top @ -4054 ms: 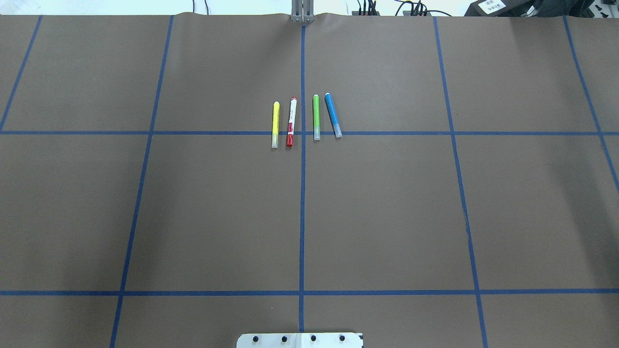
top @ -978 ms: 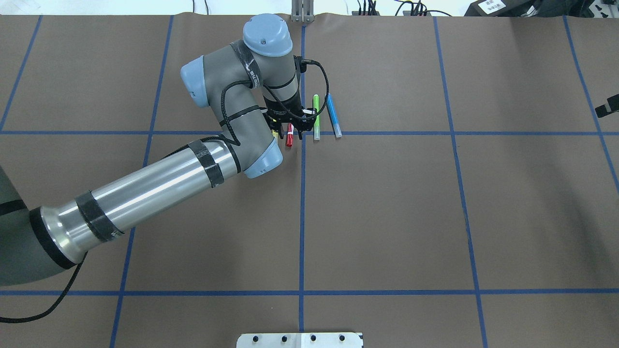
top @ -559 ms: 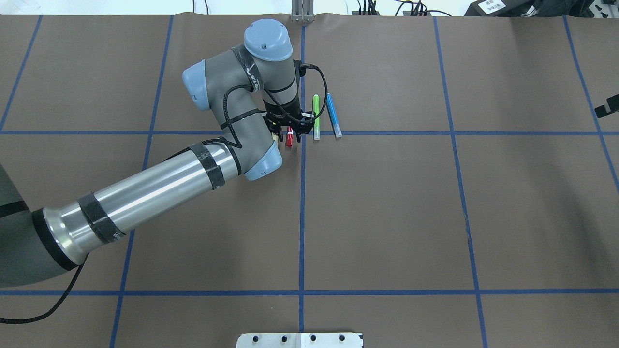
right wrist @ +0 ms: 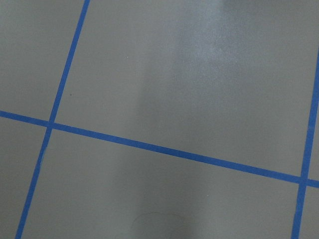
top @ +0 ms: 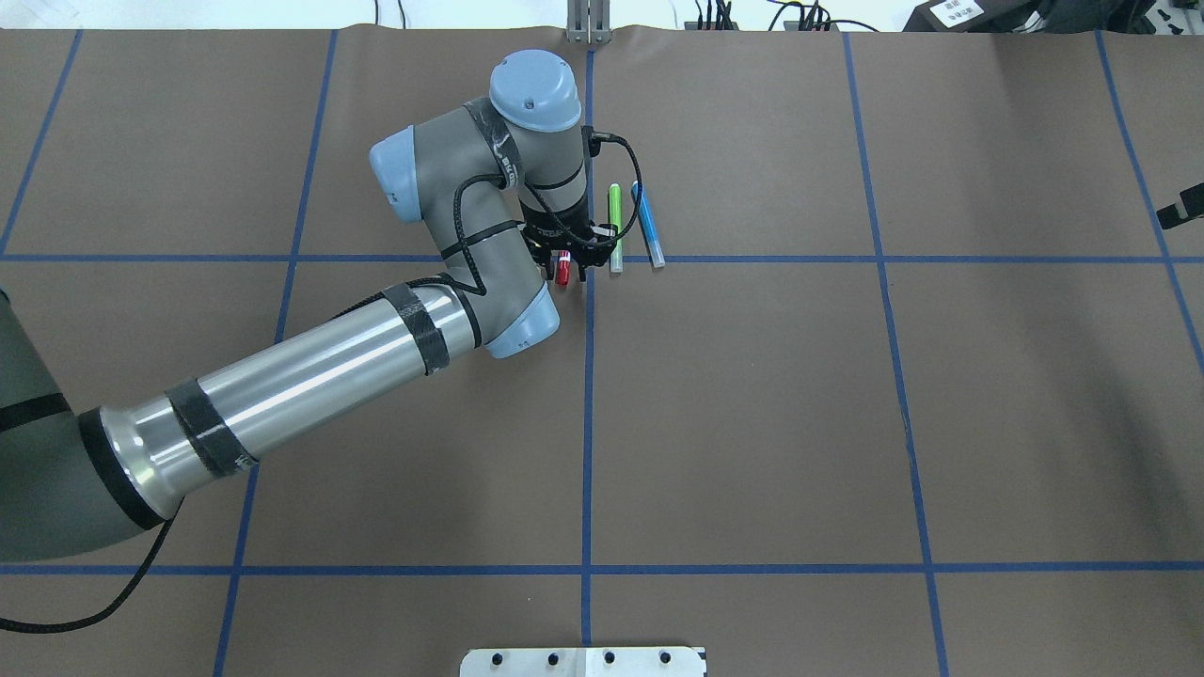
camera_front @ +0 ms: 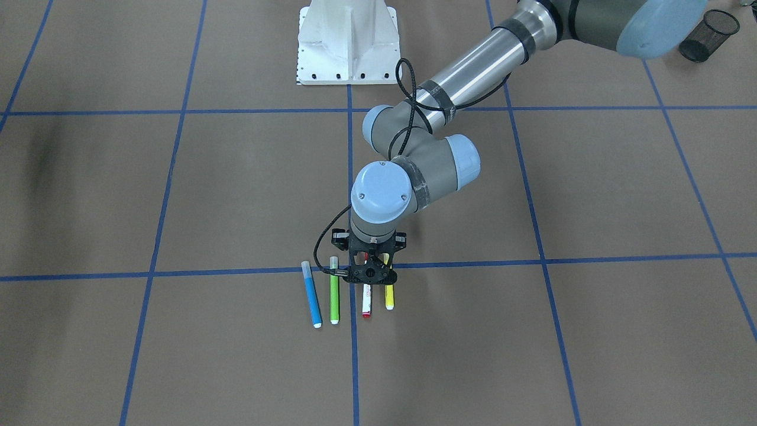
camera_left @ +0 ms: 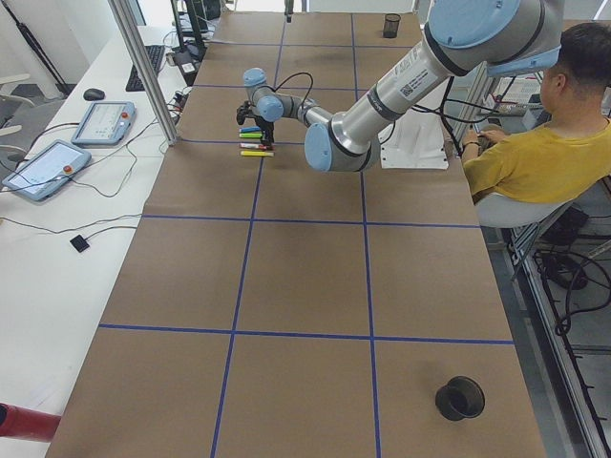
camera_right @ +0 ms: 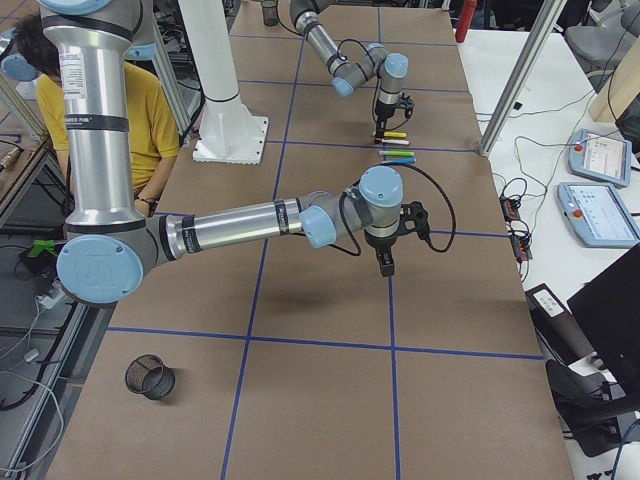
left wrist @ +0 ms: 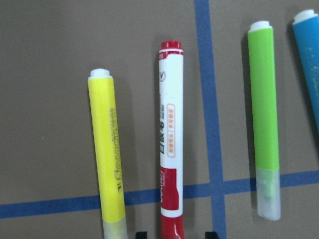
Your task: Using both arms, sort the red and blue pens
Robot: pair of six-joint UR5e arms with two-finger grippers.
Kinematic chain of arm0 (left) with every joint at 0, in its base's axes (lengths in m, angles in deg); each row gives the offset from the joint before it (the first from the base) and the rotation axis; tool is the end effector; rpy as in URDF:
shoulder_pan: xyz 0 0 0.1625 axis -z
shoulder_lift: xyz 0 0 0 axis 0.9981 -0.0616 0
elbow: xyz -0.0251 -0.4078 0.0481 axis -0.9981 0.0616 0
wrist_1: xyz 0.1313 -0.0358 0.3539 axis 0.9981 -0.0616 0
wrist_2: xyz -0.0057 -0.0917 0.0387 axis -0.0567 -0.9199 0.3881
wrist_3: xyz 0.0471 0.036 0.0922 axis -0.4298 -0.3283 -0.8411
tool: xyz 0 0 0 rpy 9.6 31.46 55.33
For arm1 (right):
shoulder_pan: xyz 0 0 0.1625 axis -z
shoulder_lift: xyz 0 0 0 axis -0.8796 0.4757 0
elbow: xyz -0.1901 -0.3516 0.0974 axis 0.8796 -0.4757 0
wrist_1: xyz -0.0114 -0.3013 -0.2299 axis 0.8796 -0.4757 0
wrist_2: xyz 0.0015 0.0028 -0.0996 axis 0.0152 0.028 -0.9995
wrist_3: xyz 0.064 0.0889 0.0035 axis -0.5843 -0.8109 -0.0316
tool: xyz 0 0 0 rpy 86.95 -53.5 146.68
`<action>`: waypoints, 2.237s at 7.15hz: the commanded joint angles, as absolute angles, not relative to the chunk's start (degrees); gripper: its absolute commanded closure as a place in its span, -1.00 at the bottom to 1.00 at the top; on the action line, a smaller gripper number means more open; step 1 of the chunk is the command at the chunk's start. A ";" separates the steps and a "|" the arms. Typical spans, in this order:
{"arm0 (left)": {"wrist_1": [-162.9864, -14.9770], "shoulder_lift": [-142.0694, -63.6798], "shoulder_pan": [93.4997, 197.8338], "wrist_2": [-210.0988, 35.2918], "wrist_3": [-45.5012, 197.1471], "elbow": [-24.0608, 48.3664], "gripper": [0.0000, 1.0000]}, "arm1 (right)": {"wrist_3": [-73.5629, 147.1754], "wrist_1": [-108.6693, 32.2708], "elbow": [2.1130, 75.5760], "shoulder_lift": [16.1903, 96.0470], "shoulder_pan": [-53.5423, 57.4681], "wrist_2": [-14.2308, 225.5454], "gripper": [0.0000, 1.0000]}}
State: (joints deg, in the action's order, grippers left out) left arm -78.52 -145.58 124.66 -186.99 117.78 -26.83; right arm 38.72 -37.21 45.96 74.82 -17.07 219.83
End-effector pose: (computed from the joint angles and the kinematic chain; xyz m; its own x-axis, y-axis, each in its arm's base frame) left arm 0.6006 -0.5700 0.2153 0.6492 0.0873 -0.7556 -0.1063 0.9941 0.0235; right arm -0.0425 -0.4816 0.5268 0.6287 -0.2093 0.7489 0.0192 0.9670 0.2541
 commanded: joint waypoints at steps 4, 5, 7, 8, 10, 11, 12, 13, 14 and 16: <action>-78.43 -145.59 124.26 -186.54 117.87 -27.14 0.18 | 38.72 -37.21 45.69 74.82 -17.07 219.83 -0.99; -78.43 -145.59 124.26 -186.54 117.87 -27.14 0.24 | 38.72 -37.13 45.69 74.82 -17.07 219.83 -0.99; -78.35 -145.59 124.26 -186.54 117.87 -27.14 0.41 | 38.72 -37.13 45.69 74.82 -17.07 219.83 -0.98; -78.26 -145.59 124.26 -186.54 117.96 -26.96 0.61 | 38.72 -37.21 45.69 74.82 -17.07 219.83 -0.99; -78.00 -145.59 124.44 -186.54 118.22 -25.39 1.00 | 38.72 -37.13 45.78 74.82 -17.07 219.92 -0.99; -77.47 -145.33 124.70 -186.54 118.40 -23.46 1.00 | 38.72 -37.13 45.69 74.82 -17.07 219.92 -0.99; -74.86 -145.24 124.79 -186.63 118.05 -21.27 1.00 | 38.72 -37.13 45.78 74.90 -17.07 219.92 -0.99; -71.09 -144.37 125.14 -186.72 117.18 -17.07 1.00 | 38.72 -37.13 45.78 74.90 -17.07 219.92 -0.99; -67.83 -141.93 125.14 -186.89 113.69 -11.90 1.00 | 38.72 -37.13 45.78 74.90 -17.07 219.92 -0.99; -55.56 -135.09 126.19 -186.90 107.71 3.01 1.00 | 38.81 -37.13 45.69 74.90 -17.07 219.92 -0.99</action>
State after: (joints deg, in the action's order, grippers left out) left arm -63.08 -139.45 125.40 -186.87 111.71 -6.45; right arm 38.77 -37.12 45.74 74.90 -17.07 219.92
